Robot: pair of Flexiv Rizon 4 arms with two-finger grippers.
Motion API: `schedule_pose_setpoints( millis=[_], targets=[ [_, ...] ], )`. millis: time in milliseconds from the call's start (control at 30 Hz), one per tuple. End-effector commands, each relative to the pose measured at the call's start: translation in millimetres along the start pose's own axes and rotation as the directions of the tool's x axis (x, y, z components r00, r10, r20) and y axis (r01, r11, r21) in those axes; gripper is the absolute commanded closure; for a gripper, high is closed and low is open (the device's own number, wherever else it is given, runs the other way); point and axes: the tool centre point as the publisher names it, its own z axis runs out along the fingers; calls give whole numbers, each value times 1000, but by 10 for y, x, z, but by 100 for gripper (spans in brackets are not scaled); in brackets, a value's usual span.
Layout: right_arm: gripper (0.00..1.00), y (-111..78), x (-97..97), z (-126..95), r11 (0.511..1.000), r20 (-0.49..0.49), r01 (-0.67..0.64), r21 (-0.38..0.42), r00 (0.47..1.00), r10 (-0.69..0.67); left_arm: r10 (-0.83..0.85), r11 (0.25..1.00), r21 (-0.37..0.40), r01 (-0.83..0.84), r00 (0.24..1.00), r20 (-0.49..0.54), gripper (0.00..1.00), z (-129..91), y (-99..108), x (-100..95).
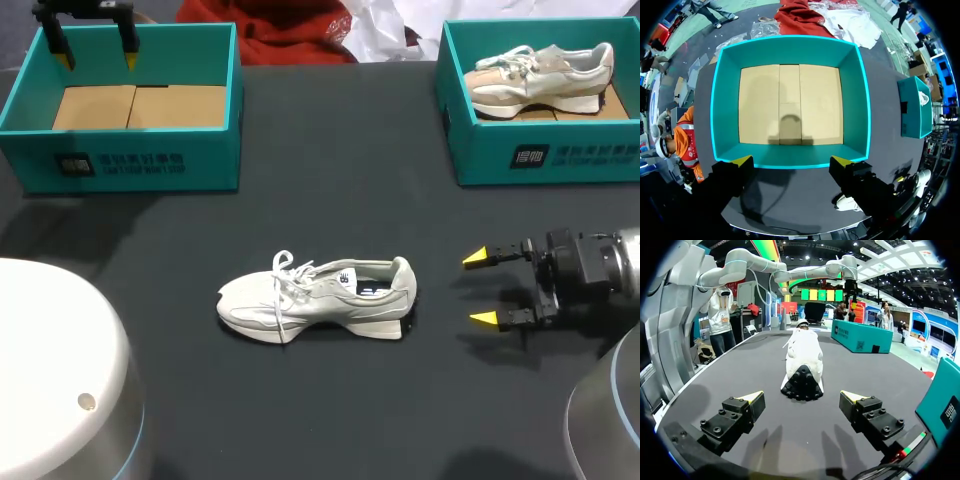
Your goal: Take the shoe out of the shoebox, open the shoe tongue, remove and reinsert the insole, then place the shoe into the shoebox
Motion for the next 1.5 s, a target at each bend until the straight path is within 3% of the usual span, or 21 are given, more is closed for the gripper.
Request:
schedule_pose_setpoints(
  millis=[33, 267, 1500],
  targets=[
    [0, -12, -1, -6, 1000, 11, -9, 2, 1000, 9, 0, 1000, 0, 0, 1000, 0, 0, 0, 0, 0],
    [0, -43, -34, 134, 999, 52, -52, -11, 997, 53, 0, 1000, 0, 0, 1000, 0, 0, 0, 0, 0],
    [0, -2, -24, 1042, 990, 36, -139, -18, 990, 139, 0, 1000, 0, 0, 1000, 0, 0, 0, 0, 0]
  ],
)
